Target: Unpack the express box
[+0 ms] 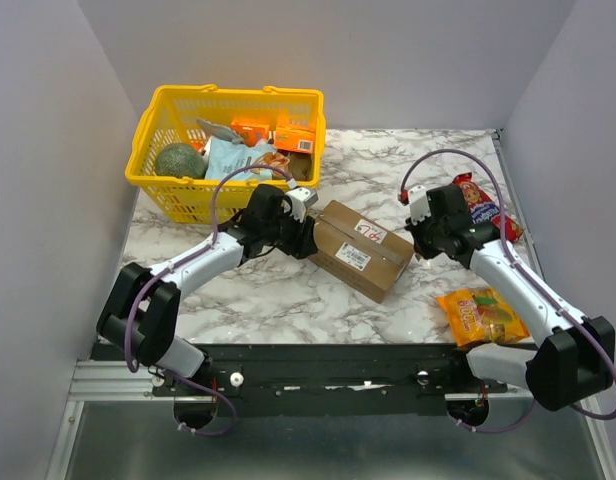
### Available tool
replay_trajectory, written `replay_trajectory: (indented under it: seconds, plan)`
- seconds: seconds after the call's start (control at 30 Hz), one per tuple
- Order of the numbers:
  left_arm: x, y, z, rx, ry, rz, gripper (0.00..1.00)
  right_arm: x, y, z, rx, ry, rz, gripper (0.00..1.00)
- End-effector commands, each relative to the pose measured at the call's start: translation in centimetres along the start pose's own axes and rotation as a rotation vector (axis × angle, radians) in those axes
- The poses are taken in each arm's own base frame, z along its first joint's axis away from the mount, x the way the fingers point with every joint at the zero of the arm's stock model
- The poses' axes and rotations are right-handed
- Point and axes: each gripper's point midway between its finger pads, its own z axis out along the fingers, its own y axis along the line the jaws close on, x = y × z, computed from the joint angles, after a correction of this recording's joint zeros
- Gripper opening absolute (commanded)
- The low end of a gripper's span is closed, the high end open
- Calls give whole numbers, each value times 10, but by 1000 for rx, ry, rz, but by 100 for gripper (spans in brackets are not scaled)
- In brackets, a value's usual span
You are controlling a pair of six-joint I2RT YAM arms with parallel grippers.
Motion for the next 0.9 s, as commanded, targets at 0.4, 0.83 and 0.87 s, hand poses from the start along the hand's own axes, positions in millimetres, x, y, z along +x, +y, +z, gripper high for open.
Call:
replay_trajectory:
  seconds: [0.4,0.83,0.87]
  plan:
    - [22,-15,-27,75,-4,125,53,-55,-12,17,4,-106,-7,0]
    - [-20,44,-33,-186,-186,-153,61,-56,-18,19,30,-93,2,0]
    - [-29,43,-31,-168,-221,-157,61,-56,-18,19,31,-94,0,0]
